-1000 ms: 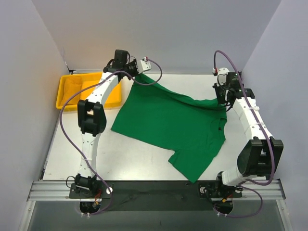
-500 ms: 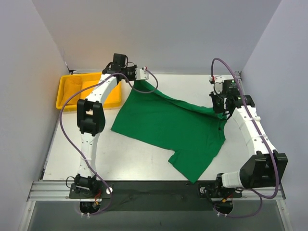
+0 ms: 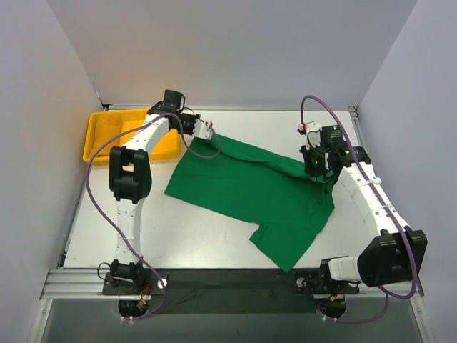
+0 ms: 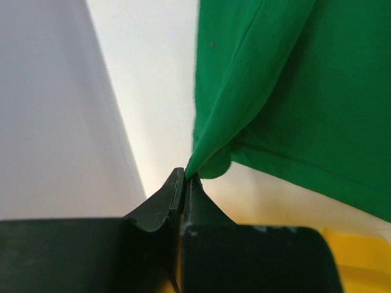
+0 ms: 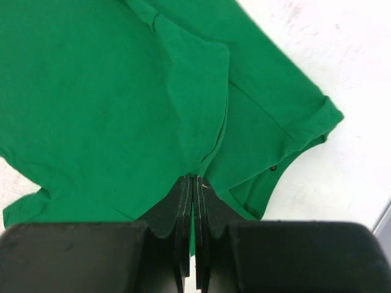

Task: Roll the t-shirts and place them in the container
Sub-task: Fold the T-shirt at the center of the board.

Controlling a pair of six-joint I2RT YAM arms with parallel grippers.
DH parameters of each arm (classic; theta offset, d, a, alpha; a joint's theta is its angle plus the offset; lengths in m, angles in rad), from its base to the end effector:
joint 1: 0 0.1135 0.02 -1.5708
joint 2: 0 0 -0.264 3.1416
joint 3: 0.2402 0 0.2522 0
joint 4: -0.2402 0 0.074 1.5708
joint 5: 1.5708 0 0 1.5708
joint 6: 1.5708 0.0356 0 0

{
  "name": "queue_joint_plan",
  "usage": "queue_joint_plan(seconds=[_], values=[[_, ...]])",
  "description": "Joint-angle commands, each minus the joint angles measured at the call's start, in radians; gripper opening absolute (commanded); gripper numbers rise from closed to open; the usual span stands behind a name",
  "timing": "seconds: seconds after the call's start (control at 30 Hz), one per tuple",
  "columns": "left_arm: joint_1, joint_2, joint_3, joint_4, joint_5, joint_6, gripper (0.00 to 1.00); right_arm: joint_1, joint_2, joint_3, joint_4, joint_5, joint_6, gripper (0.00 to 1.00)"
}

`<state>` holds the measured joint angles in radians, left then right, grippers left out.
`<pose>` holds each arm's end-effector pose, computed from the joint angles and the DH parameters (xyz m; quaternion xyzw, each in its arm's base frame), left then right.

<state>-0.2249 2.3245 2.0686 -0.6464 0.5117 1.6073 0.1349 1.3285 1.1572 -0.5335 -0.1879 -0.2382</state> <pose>0.5010 -0.1325 0.2196 0.7755 0.4906 0.0181 0.3969 0.2877 0.0458 0.3165 -0.2063 0.8807 0.0635 0.4216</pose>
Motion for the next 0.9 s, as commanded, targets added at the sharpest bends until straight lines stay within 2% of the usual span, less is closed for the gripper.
queue_joint_plan(seconds=[0.0, 0.2, 0.4, 0.47, 0.5, 0.53, 0.6, 0.63, 0.67, 0.73, 0.77, 0.87], values=[[0.010, -0.112, -0.125, -0.039, 0.018, 0.199, 0.00, 0.015, -0.032, -0.037, -0.036, -0.035, -0.044, 0.00], [0.022, -0.157, -0.301, 0.080, -0.053, 0.330, 0.00, 0.012, -0.045, -0.125, -0.072, -0.050, -0.147, 0.00], [0.032, -0.126, -0.254, 0.032, -0.119, 0.301, 0.00, -0.006, -0.028, -0.127, -0.170, -0.111, -0.253, 0.00], [0.035, -0.122, -0.202, -0.019, -0.128, 0.292, 0.11, -0.043, 0.007, -0.084, -0.245, -0.179, -0.283, 0.00], [0.038, -0.123, -0.182, -0.069, -0.122, 0.280, 0.18, -0.084, 0.024, -0.014, -0.278, -0.209, -0.299, 0.11], [0.042, -0.125, -0.126, -0.099, -0.113, 0.267, 0.28, -0.118, 0.069, 0.030, -0.348, -0.276, -0.300, 0.23], [0.059, -0.129, -0.064, -0.180, -0.095, 0.232, 0.36, -0.179, 0.147, 0.163, -0.397, -0.341, -0.276, 0.47], [0.062, -0.131, -0.038, -0.194, -0.064, 0.211, 0.52, -0.225, 0.175, 0.202, -0.414, -0.358, -0.242, 0.49], [0.064, -0.132, 0.010, -0.197, -0.052, 0.142, 0.64, -0.241, 0.201, 0.228, -0.415, -0.381, -0.233, 0.49], [0.058, -0.132, 0.036, -0.148, -0.032, 0.048, 0.64, -0.254, 0.282, 0.275, -0.399, -0.378, -0.214, 0.49], [0.053, -0.128, 0.047, -0.115, -0.033, -0.084, 0.64, -0.253, 0.306, 0.282, -0.386, -0.357, -0.198, 0.49], [0.016, -0.103, 0.056, -0.020, -0.074, -0.300, 0.63, -0.251, 0.370, 0.279, -0.304, -0.315, -0.165, 0.49]])
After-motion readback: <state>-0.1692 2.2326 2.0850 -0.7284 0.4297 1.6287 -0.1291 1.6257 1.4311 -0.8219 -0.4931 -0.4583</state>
